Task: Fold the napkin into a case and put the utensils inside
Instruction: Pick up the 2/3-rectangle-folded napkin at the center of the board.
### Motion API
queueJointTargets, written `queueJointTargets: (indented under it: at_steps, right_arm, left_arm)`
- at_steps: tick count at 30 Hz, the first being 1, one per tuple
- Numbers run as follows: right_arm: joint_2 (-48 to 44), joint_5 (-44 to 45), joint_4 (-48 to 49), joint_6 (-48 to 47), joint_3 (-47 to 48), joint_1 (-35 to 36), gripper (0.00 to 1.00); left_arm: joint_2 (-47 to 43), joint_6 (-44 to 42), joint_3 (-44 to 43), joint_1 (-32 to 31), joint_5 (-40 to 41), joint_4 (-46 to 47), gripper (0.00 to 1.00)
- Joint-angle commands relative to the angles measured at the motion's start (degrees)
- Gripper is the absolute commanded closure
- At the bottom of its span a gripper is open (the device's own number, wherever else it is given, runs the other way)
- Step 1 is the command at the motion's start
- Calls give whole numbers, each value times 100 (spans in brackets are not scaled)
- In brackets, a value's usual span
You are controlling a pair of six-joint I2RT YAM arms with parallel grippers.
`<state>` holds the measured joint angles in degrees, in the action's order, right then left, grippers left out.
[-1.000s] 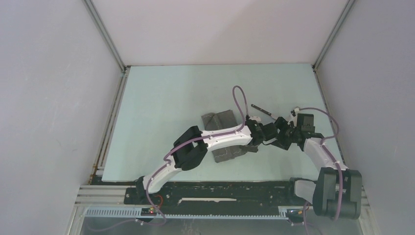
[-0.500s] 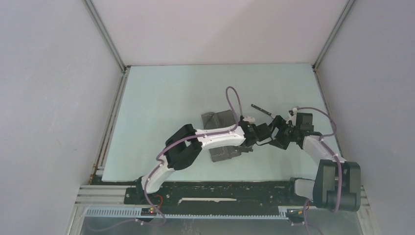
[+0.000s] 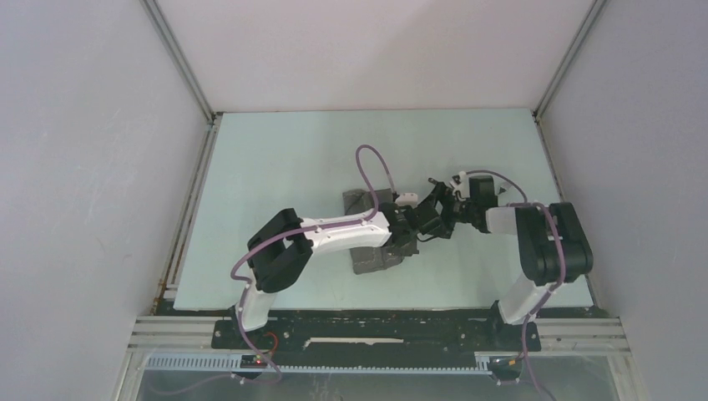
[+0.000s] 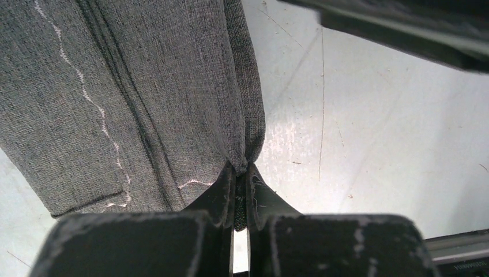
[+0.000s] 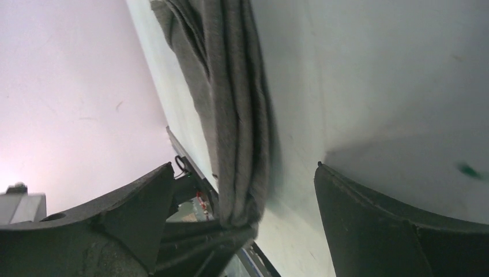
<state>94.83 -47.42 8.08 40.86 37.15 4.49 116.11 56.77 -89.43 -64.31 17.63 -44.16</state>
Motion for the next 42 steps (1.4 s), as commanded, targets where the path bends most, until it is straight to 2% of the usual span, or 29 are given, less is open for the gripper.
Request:
queueJointTargets:
  at_steps: [1, 9, 15, 26, 31, 35, 39, 41, 42]
  right_arm:
    - [619, -383, 1492, 907, 320, 294, 4]
    - [1222, -148, 1821, 1166, 526, 617, 13]
    - [1617, -129, 1657, 1046, 789, 738, 14]
    - [1861, -110, 2110, 1178, 856, 742, 35]
    - [1968, -183, 2393, 1271, 856, 755, 52]
    - [1987, -167, 2472, 1269, 856, 768, 59]
    - [1946, -171, 2735, 1335, 777, 772, 83]
    - [1878, -159, 2790, 1328, 744, 780, 100]
    - [1827, -158, 2841, 1340, 711, 786, 100]
  left_arm:
    - [-467, -113, 130, 24, -73, 332, 100]
    - [-675, -90, 442, 66, -130, 522, 100]
    - [-845, -114, 650, 81, -179, 682, 100]
    - [-930, -88, 802, 85, -193, 733, 100]
    - [-908, -96, 820, 86, -293, 794, 100]
    - [-911, -114, 874, 86, -348, 866, 100]
    - [-915, -114, 921, 92, -464, 937, 100]
    - [-924, -115, 998, 123, -631, 1026, 98]
    - [-935, -121, 1074, 146, -743, 1107, 97]
